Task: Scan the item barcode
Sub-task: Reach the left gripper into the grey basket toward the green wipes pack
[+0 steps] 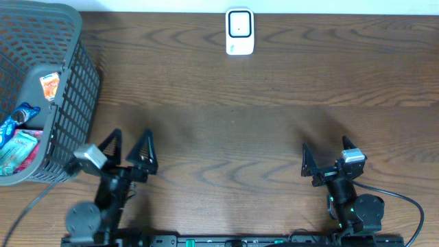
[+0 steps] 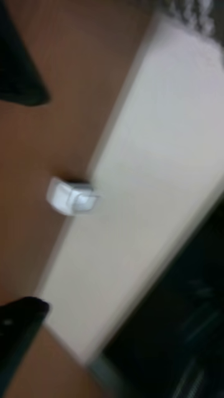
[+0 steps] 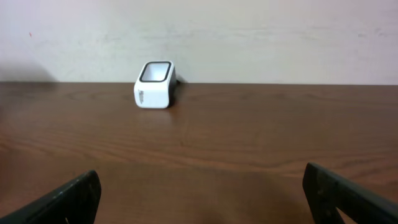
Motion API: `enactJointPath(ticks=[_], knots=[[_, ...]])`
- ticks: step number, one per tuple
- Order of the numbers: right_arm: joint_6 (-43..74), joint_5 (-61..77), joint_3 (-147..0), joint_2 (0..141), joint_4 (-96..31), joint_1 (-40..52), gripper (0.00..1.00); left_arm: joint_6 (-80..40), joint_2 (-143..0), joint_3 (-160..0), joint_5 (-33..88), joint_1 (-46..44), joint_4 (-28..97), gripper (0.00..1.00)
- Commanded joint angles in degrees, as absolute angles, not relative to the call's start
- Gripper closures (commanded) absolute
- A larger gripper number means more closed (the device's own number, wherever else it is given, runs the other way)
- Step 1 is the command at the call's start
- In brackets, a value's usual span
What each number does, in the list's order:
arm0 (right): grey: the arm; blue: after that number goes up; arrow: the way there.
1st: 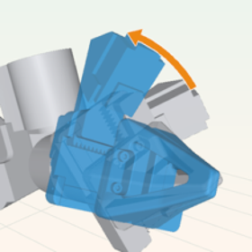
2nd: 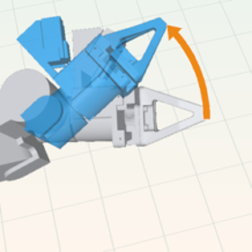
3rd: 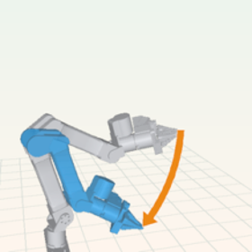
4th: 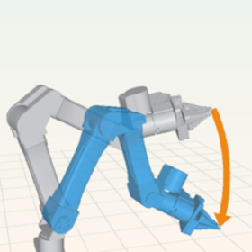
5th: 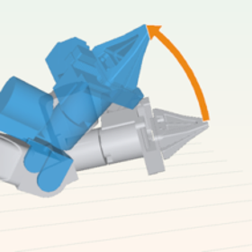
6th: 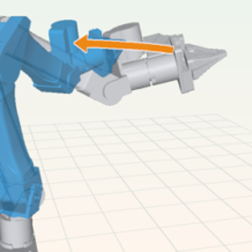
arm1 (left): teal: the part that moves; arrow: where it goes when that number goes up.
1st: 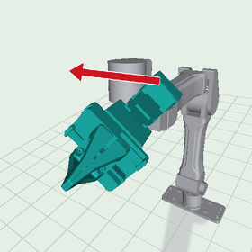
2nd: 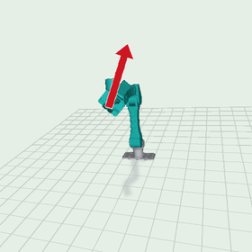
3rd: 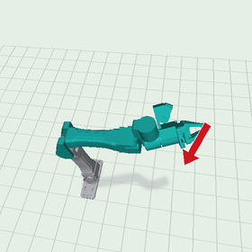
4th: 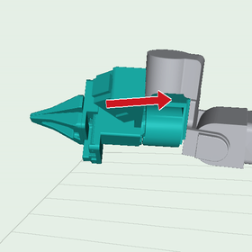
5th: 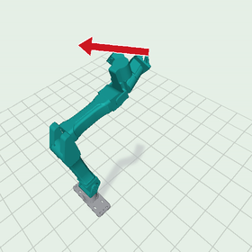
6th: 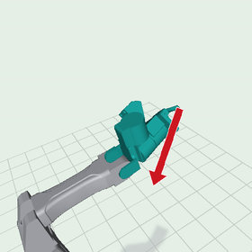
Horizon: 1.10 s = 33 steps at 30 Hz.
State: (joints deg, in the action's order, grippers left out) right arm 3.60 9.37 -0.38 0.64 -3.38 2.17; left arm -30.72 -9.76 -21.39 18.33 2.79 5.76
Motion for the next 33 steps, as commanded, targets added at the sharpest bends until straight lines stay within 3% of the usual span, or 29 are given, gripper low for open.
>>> enactJointPath(ticks=[1,4,10,16,19,21,27,33], knots=[[3.14,9.3,-0.3,0.38,-3.6,2.46,0.01,-18.96,-21.63,-36.47,12.75,2.55,17.63,0.02],[3.14,9.3,-0.3,0.38,-3.6,2.46,0.01,-17.41,-32.01,-46.54,16.03,2.55,26.06,0.02],[3.11,9.3,-0.3,0.38,-3.62,2.46,0.01,-10.72,-43.94,-57.23,17.45,2.57,29.26,0.02],[3.11,9.3,-0.3,0.38,-3.62,2.46,0.01,-10.66,-64.99,-87.53,3.53,3.09,53.23,0.02],[3.11,9.3,-0.3,0.38,-3.6,2.46,0.01,-4.25,-79.18,-108.81,3.57,4.38,64.12,0.02],[3.11,9.3,-0.32,0.38,-3.62,2.46,0.01,0.64,-82.61,-113.4,3.18,4.91,62.96,0.02],[3.11,9.3,-0.3,0.38,-3.6,2.46,0.01,-10.04,-86.85,-116.22,-17.89,13.56,57.1,0.02],[3.11,9.32,-0.3,0.38,-3.62,2.46,0.01,-11.35,-87.85,-116.05,-16.99,25.1,58.22,0.02]])
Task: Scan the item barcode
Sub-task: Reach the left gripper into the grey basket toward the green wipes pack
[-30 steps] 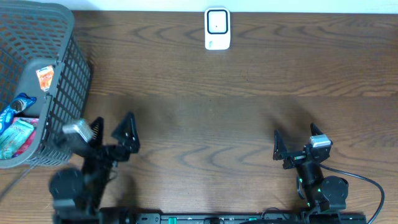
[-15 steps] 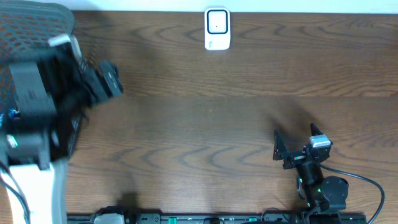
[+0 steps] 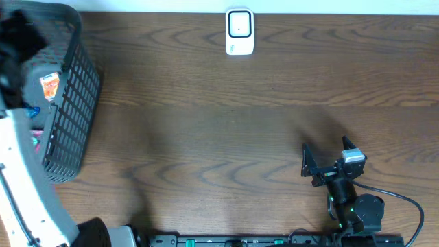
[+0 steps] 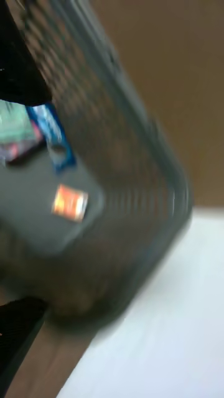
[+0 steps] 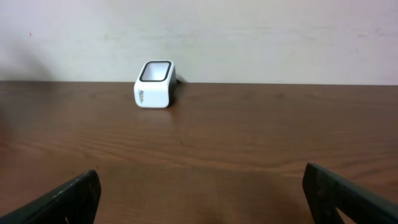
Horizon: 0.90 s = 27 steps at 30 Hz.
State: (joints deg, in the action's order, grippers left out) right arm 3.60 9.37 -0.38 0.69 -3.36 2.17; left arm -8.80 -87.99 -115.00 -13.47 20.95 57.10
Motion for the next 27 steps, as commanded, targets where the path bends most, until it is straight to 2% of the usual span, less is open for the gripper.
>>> enactJointPath(ticks=[1,6,10,15,27], knots=[[3.11,9.3,-0.3,0.38,-3.6,2.46,0.01,-11.49,-87.83,-116.05,-15.73,25.98,59.02,0.02],[3.14,9.3,-0.32,0.38,-3.62,2.46,0.01,-6.96,-88.14,-113.69,-10.66,28.64,61.45,0.02],[3.11,9.3,-0.3,0.38,-3.62,2.46,0.01,-2.55,-90.21,-108.55,-12.82,28.77,60.99,0.02],[3.11,9.32,-0.3,0.38,-3.62,2.46,0.01,-2.55,-93.32,-102.26,-15.14,29.8,60.6,0.02],[3.11,9.3,-0.3,0.38,-3.6,2.46,0.01,2.37,-95.26,-96.47,-15.92,33.71,62.52,0.02]])
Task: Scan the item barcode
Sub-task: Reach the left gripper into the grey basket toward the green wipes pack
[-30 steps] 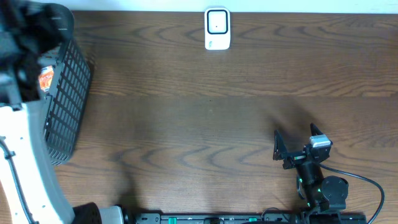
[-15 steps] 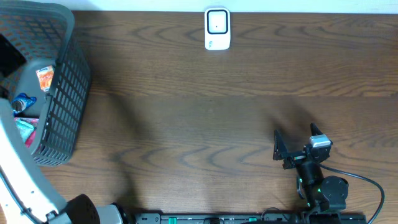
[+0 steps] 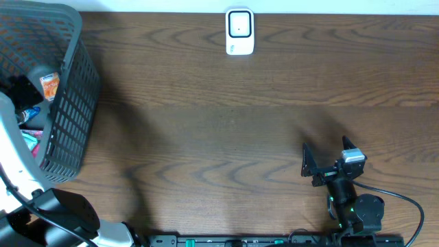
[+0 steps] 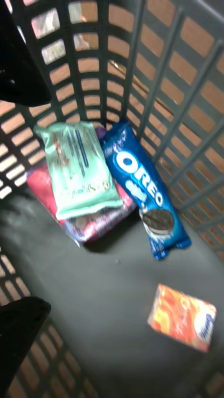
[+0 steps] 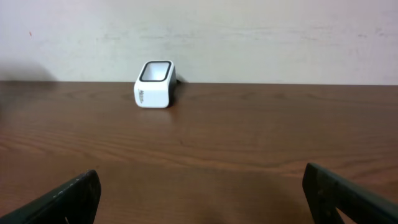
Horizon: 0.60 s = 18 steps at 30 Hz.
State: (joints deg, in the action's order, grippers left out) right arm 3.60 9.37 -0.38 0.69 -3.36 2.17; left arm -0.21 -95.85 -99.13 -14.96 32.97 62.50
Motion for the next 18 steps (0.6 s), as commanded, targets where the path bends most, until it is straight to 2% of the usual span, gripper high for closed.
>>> enactJointPath(ticks=[1,4,9,18], knots=[[3.11,9.3,-0.3,0.38,-3.6,2.46,0.01,2.35,-95.26,-95.26,-15.94,33.8,62.39,0.02],[3.11,9.3,-0.3,0.38,-3.62,2.46,0.01,1.93,-95.31,-91.09,-16.23,33.85,60.51,0.02],[3.11,9.3,-0.3,0.38,-3.6,2.46,0.01,-4.45,-95.9,-83.53,-24.16,33.85,55.66,0.02],[3.11,9.3,-0.32,0.38,-3.62,2.46,0.01,-5.04,-100.71,-79.81,-24.32,34.11,51.29,0.02]])
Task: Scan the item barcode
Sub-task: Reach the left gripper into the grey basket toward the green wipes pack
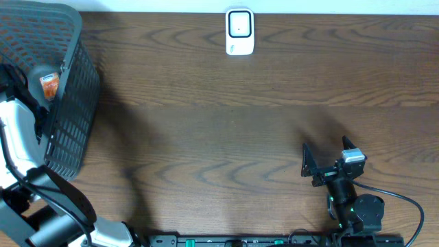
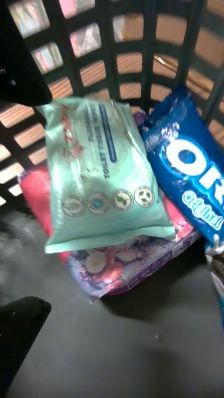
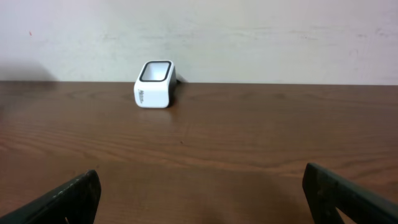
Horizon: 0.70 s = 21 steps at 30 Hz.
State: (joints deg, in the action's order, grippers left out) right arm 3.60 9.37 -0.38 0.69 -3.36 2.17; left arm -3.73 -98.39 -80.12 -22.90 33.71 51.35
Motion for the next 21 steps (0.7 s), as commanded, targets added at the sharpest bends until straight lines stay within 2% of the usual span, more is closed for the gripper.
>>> enactJointPath(ticks=[1,9,10,12,15,16,19,21], knots=[[3.14,9.3,-0.3,0.38,-3.6,2.46,0.01,-5.02,-101.36,-79.81,-23.31,34.11,51.2,0.02],[3.11,9.3,-0.3,0.38,-3.6,2.46,0.01,-5.02,-107.46,-79.81,-22.13,34.72,47.53,0.02],[3.11,9.3,-0.32,0.38,-3.6,2.46,0.01,-5.02,-108.29,-79.81,-22.15,35.03,47.31,0.06],[3.11,9.3,-0.3,0.38,-3.62,2.46,0.01,-5.02,-109.56,-79.81,-22.13,35.79,47.24,0.19],[3.11,9.3,-0.3,0.38,-3.62,2.46,0.01,-5.02,-110.98,-79.81,-22.11,36.97,47.42,0.52],[3.11,9.3,-0.3,0.38,-3.62,2.46,0.01,-5.02,-111.13,-79.81,-22.09,37.26,47.42,0.67],[3.14,9.3,-0.3,0.38,-3.6,2.46,0.01,-5.02,-110.91,-79.83,-22.09,37.56,47.4,0.89],[3.11,9.3,-0.32,0.38,-3.62,2.46,0.01,-5.02,-110.65,-79.83,-21.78,37.56,47.44,0.93]])
